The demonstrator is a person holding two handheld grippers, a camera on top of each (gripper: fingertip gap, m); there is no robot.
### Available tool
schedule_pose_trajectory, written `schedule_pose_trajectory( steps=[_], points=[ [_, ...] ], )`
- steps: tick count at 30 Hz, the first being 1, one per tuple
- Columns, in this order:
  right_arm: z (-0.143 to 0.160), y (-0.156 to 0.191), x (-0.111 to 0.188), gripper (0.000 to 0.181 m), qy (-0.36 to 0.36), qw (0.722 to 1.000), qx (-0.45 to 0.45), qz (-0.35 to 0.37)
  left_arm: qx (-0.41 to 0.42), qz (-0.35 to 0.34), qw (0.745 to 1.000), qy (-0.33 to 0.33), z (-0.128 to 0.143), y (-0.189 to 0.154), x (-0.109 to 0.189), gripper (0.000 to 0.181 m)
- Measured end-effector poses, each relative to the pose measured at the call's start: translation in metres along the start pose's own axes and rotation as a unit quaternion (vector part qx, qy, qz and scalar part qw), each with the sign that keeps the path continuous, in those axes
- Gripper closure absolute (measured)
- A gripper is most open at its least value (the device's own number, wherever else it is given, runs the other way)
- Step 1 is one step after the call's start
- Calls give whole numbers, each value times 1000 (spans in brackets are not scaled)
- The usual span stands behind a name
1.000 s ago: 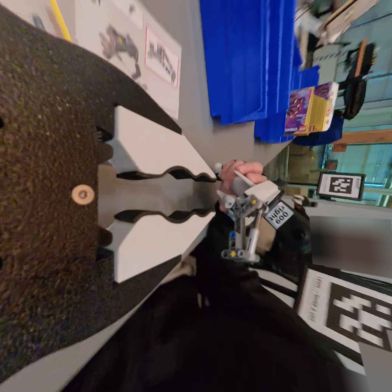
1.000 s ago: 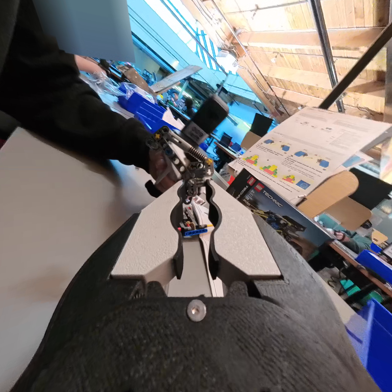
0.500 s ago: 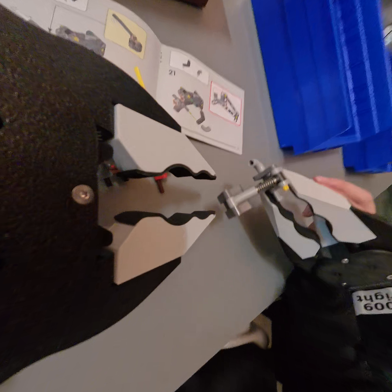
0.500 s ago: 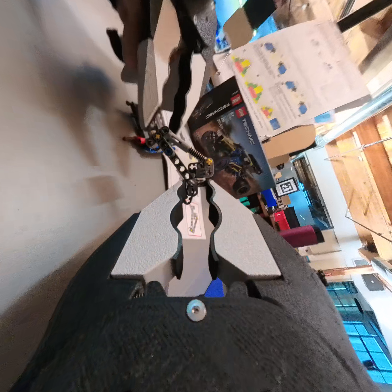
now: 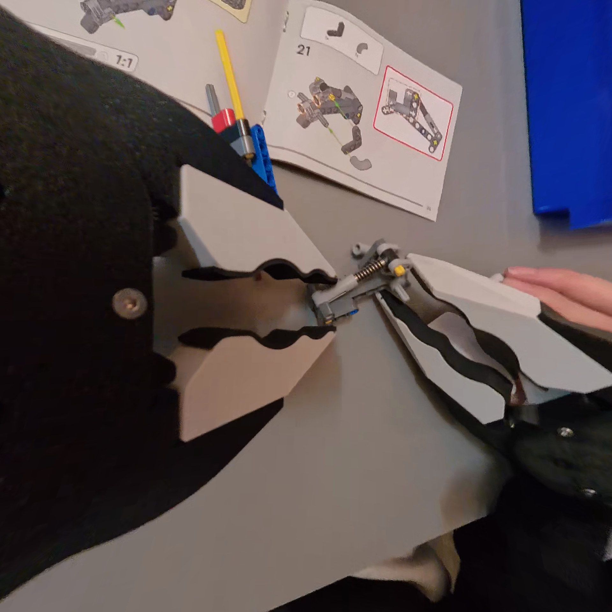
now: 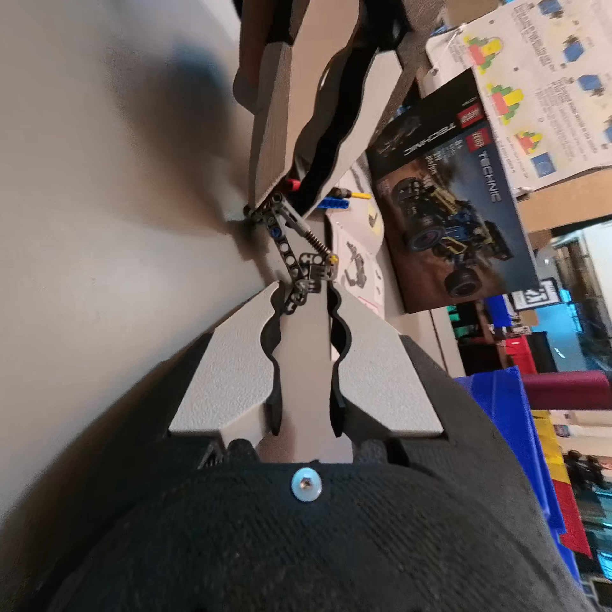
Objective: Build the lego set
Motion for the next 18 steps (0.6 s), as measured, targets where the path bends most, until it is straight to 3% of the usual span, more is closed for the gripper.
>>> schedule_pose_trajectory(
  steps=[6, 13, 18],
  points=[
    [6, 0, 11, 145, 4, 999, -25, -30, -18, 0, 1000, 8, -6, -10, -5, 161],
    [-2, 12, 25, 137, -26, 984, -133, -113, -3, 3, 1000, 10, -9, -18, -12, 159],
    [2, 4, 18, 137, -16, 983, -162, -85, 32, 8, 999, -1, -11, -18, -13, 157]
  ],
)
Point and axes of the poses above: each gripper's, where its closed fingertips meet, x back along the fingers, z out of its underside, y = z × x across the jaws, the point moved 1 cm from there along x, back along the fingers, and after that the axes turned 5 degrees about -y, right-handed, at the moved point
